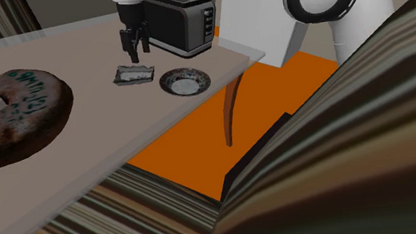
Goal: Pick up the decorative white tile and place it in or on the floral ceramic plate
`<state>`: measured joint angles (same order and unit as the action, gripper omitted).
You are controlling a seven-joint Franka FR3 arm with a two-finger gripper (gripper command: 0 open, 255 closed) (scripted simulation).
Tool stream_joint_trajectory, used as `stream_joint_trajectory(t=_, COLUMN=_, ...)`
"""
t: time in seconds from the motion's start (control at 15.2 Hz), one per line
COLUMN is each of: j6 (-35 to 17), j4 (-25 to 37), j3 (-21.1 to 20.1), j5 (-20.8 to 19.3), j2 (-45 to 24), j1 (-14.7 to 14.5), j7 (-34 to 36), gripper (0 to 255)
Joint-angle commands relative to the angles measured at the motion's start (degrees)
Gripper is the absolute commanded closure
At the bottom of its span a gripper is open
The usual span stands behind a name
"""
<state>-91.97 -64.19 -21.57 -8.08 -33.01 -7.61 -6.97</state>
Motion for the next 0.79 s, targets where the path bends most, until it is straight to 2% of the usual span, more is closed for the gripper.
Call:
stream_joint_trajectory(t=0.0, j6=-0.6, j4=6.2, j3=-1.2, j5=-1.5, j2=-5.0, j1=0.4, j7=-11.8, gripper=0)
stream_joint_trajectory(t=0.07, j6=-0.3, j4=8.9, j3=-1.6, j5=-2.0, j2=-6.9, j1=0.2, j7=-15.1, gripper=0)
stream_joint_trajectory(t=0.53, j6=-6.6, j4=1.3, j3=-1.7, j5=-1.8, j2=-5.7, j1=1.3, j7=-14.8, gripper=0)
stream_joint_trajectory(t=0.73, j6=-7.0, j4=0.8, j3=-1.7, j5=-1.8, j2=-5.7, j1=1.4, j7=-14.8, gripper=0)
